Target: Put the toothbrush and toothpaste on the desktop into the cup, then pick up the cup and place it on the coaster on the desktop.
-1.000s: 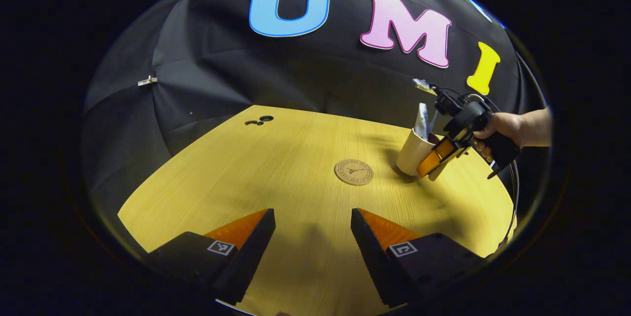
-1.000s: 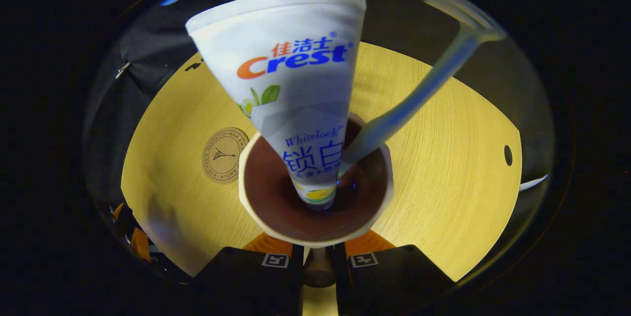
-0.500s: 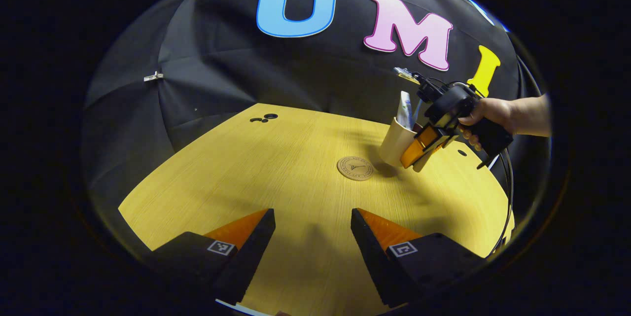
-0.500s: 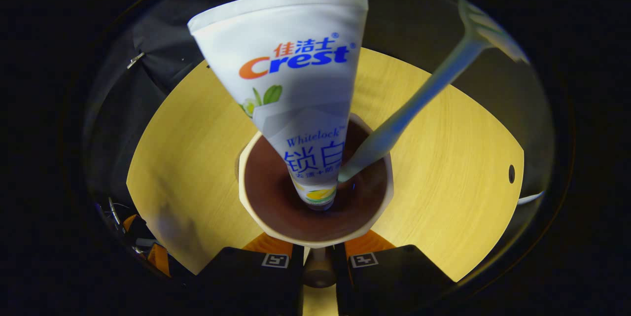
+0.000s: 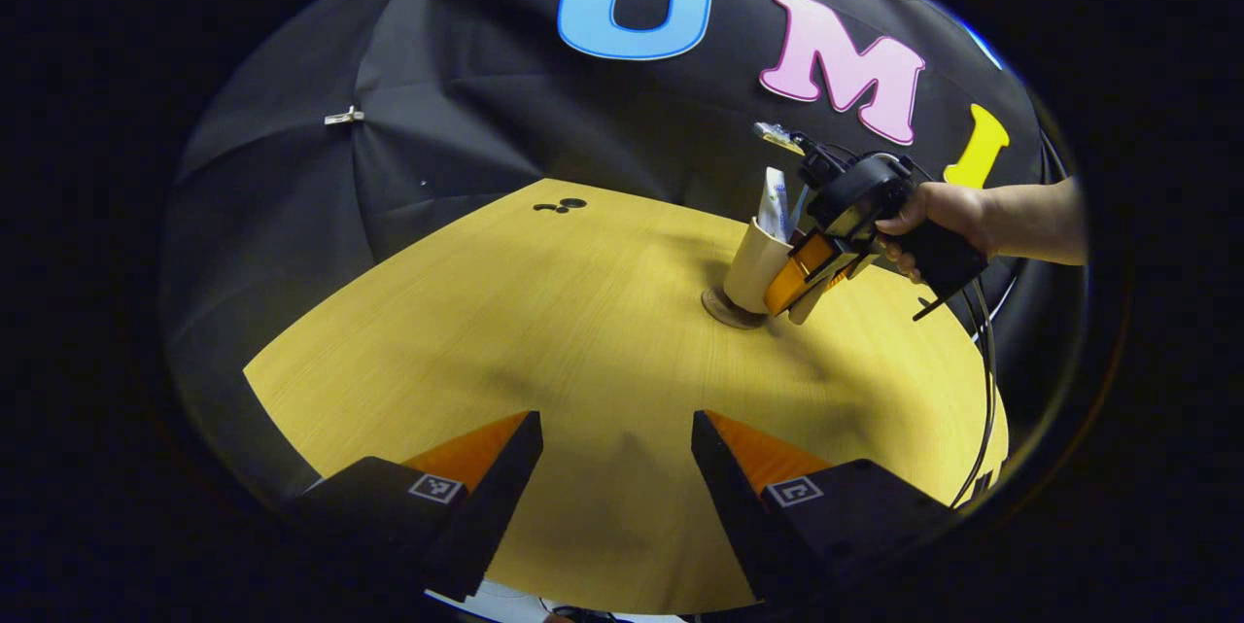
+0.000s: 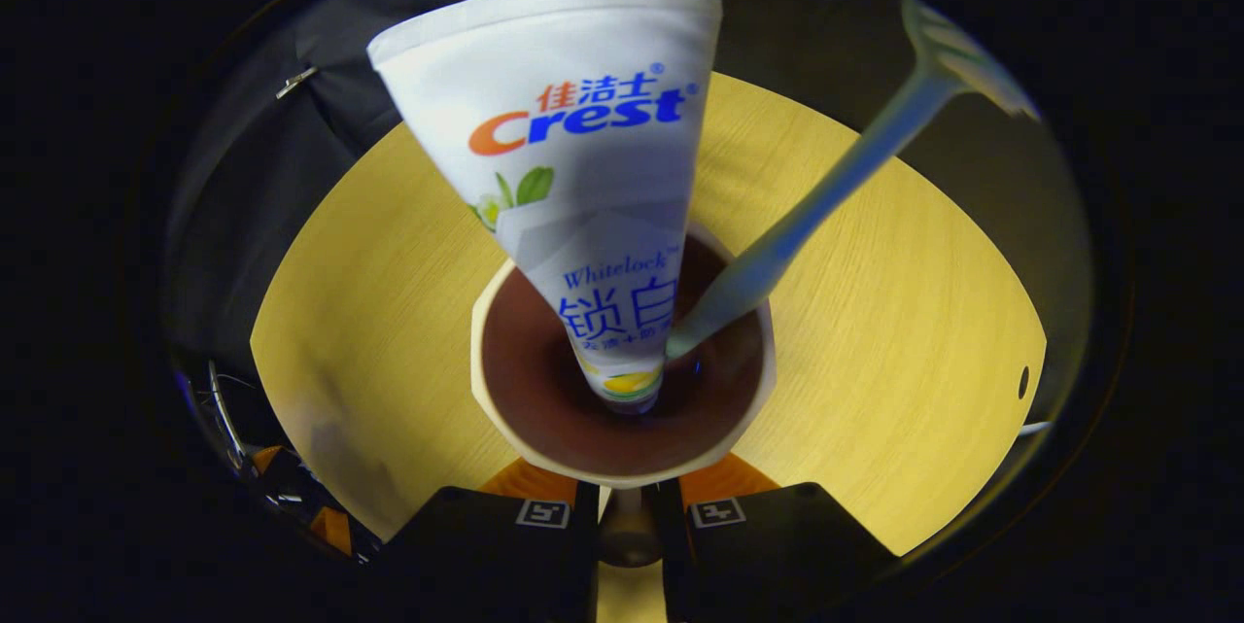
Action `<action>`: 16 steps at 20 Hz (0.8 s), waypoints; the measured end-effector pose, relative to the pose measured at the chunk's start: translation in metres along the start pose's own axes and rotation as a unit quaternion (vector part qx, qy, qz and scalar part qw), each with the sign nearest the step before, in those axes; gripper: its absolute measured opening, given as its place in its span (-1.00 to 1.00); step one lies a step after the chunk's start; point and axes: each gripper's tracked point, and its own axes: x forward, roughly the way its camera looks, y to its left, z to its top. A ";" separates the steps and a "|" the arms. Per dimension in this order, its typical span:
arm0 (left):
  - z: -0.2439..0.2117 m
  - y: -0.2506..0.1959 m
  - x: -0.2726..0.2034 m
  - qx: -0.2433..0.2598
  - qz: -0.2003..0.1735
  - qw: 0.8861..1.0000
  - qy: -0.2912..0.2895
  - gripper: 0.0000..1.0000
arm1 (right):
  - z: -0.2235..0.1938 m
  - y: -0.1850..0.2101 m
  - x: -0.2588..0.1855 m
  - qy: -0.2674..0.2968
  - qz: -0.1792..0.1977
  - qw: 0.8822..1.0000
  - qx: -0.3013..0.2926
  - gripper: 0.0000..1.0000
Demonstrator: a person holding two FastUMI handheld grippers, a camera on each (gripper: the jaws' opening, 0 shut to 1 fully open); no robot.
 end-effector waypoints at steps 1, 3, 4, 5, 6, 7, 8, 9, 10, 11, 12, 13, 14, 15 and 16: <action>-0.001 0.005 -0.002 0.000 0.005 1.000 -0.001 0.95 | 0.001 0.004 0.002 0.001 -0.003 1.000 -0.007 -0.41; -0.003 0.016 -0.005 0.001 0.013 1.000 0.001 0.96 | 0.000 0.007 0.005 0.008 -0.007 1.000 -0.013 -0.40; -0.004 0.020 -0.005 0.000 0.016 1.000 0.002 0.94 | -0.001 0.006 0.008 0.011 -0.011 1.000 -0.014 -0.41; -0.006 0.023 -0.007 0.000 0.019 1.000 0.003 0.94 | -0.001 0.006 0.009 0.014 -0.014 1.000 -0.018 -0.41; -0.006 0.025 -0.008 -0.001 0.021 1.000 0.003 0.95 | 0.000 0.006 0.008 0.009 -0.016 1.000 -0.018 -0.40; -0.008 0.027 -0.008 -0.002 0.023 1.000 0.004 0.96 | -0.002 0.004 0.007 0.011 -0.018 1.000 -0.023 -0.40; -0.009 0.029 -0.009 -0.003 0.025 1.000 0.005 0.95 | -0.001 0.005 0.006 0.012 -0.020 0.999 -0.022 -0.41; -0.010 0.030 -0.010 -0.004 0.026 1.000 0.007 0.95 | -0.002 0.005 0.008 0.014 -0.022 0.999 -0.025 -0.41; -0.010 0.030 -0.011 -0.004 0.027 1.000 0.007 0.95 | -0.001 0.004 0.007 0.014 -0.024 0.999 -0.026 -0.53; -0.011 0.030 -0.012 -0.004 0.027 1.000 0.007 0.95 | 0.000 0.005 0.008 0.015 -0.025 0.999 -0.028 -0.40; -0.010 0.029 -0.012 -0.003 0.026 1.000 0.006 0.94 | -0.002 0.006 0.006 0.016 -0.027 0.999 -0.029 -0.50; -0.010 0.027 -0.014 -0.001 0.024 1.000 0.006 0.96 | -0.001 0.005 0.005 0.015 -0.025 0.999 -0.028 -0.35; -0.008 0.026 -0.015 0.001 0.023 1.000 0.005 0.95 | 0.000 0.006 0.001 0.011 -0.023 0.999 -0.028 -0.34; -0.006 0.024 -0.017 0.003 0.021 1.000 0.003 0.95 | 0.004 0.007 -0.007 0.005 -0.020 0.999 -0.026 -0.06; -0.003 0.021 -0.019 0.005 0.018 1.000 0.001 0.95 | 0.004 0.007 -0.008 -0.001 -0.019 1.000 -0.024 -0.09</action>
